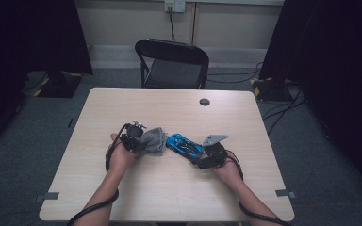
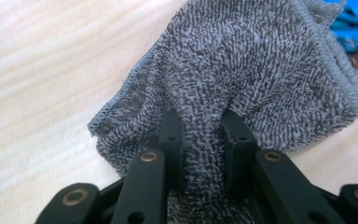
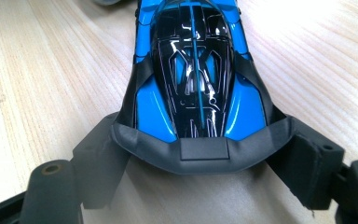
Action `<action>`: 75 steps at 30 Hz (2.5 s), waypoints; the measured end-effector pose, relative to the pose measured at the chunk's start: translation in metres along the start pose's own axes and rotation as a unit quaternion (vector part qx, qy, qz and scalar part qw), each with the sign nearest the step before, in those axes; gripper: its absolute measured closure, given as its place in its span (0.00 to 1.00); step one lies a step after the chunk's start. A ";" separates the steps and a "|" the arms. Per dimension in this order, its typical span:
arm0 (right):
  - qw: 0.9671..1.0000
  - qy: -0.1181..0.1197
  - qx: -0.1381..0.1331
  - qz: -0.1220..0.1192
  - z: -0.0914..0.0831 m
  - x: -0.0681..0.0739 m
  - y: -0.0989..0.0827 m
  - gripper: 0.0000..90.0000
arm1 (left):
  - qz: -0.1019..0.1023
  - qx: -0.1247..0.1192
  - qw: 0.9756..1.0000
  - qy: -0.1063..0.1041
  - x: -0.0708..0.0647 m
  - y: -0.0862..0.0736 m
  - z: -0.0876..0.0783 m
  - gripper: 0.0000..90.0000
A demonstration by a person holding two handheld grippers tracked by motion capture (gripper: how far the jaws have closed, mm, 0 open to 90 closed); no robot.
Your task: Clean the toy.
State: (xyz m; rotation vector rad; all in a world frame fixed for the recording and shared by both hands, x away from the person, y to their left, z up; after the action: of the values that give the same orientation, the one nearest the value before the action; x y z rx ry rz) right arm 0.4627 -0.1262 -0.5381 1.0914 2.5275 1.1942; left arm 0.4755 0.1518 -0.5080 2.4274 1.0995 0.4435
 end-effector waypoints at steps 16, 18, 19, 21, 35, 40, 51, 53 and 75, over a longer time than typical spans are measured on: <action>0.999 0.023 -0.039 0.026 -0.030 0.004 0.030 0.26 | 0.020 -0.018 1.000 -0.004 -0.016 -0.023 -0.012 0.81; 0.998 0.025 -0.050 0.034 -0.032 0.004 0.036 0.29 | 0.023 -0.017 1.000 -0.007 -0.017 -0.023 -0.012 0.81; 0.998 0.026 -0.049 0.034 -0.031 0.004 0.039 0.30 | 0.025 -0.018 0.999 -0.008 -0.018 -0.023 -0.013 0.81; 0.998 0.023 -0.045 0.030 -0.027 0.005 0.043 0.35 | 0.026 -0.020 0.999 -0.011 -0.021 -0.022 -0.013 0.81; 0.999 0.007 0.002 0.036 0.016 0.011 0.053 0.43 | 0.060 -0.037 0.997 -0.043 -0.047 -0.019 -0.035 0.81; 1.000 -0.003 0.005 0.016 0.020 0.012 0.049 0.46 | 0.074 -0.045 0.994 -0.069 -0.066 -0.018 -0.042 0.81; 1.000 0.004 0.000 0.019 0.019 0.011 0.048 0.46 | 0.122 -0.051 0.983 -0.125 -0.114 -0.006 -0.036 0.81; 1.000 0.006 0.000 0.019 0.019 0.010 0.048 0.46 | 0.139 -0.049 0.980 -0.135 -0.126 -0.004 -0.034 0.81; 1.000 0.007 -0.011 0.018 0.018 0.010 0.046 0.47 | 0.139 -0.038 0.987 -0.076 -0.121 0.031 0.000 0.81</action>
State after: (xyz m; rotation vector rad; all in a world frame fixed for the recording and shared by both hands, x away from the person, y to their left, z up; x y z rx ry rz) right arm 0.4879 -0.0890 -0.5158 1.1317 2.5097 1.2401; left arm 0.4177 0.0410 -0.5051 2.5082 0.6714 0.3724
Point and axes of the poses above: each handheld gripper's, and its own axes: z roughly forward along the jaws, y roughly out of its top, x roughly to its left, the point moved 5 cm from there along z, roughly forward along the jaws, and after that the axes turned 12 degrees about z, right-handed, at the moved point
